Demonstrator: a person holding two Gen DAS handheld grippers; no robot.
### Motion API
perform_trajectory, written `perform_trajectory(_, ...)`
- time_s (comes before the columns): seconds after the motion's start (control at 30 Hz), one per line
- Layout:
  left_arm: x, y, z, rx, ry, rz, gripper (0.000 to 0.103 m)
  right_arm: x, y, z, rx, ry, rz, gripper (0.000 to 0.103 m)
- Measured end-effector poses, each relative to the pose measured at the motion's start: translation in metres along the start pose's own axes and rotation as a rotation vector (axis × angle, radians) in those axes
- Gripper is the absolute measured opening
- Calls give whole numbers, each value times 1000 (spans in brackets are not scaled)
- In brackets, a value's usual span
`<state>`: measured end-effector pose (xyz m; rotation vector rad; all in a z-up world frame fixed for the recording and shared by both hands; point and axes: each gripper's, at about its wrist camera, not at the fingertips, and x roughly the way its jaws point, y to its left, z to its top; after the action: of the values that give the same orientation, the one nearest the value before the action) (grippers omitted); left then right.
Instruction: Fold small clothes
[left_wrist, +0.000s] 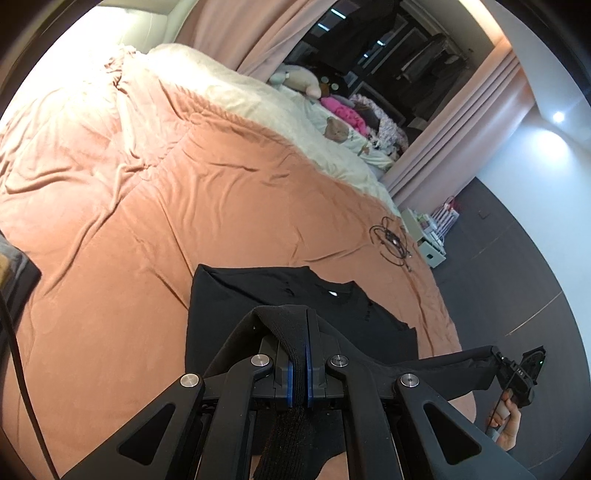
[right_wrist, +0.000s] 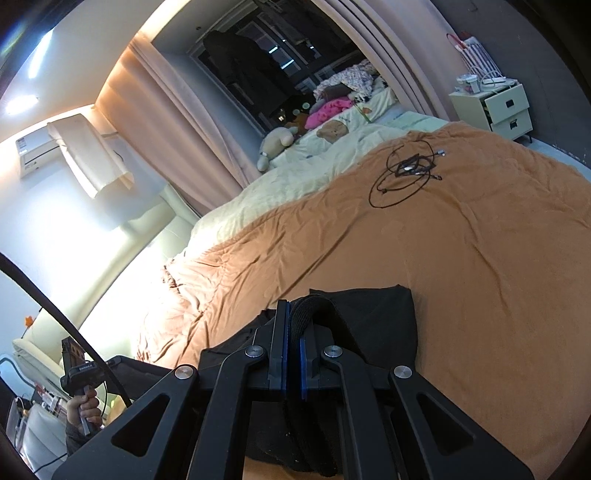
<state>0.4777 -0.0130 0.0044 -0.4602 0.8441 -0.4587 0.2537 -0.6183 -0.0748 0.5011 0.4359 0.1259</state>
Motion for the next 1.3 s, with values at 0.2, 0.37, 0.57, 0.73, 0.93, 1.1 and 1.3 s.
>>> perform_trajectory(0.2, 44, 21, 15, -25, 44, 34, 4, 39, -3, 17, 18, 42, -39, 1)
perform_trajectory(0.37, 91, 38, 28, -25, 106, 59, 4, 72, -6, 27, 39, 83, -70, 1)
perform_trajectory(0.57, 147, 56, 34, -28, 178, 81, 4, 107, -15, 35, 65, 121, -126, 1)
perform_trajectory(0.73, 186, 74, 35, -28, 238, 110, 6, 133, -23, 36, 82, 155, -185, 1)
perform_trajectory(0.93, 220, 102, 37, -86, 330, 151, 9, 160, -27, 38, 138, 225, -233, 2)
perform_trajectory(1.1, 212, 92, 34, -44, 327, 164, 44, 169, -15, 48, 125, 283, -274, 25)
perform_trajectory(1.3, 186, 72, 33, 35, 263, 208, 80, 149, 14, 52, 48, 277, -273, 82)
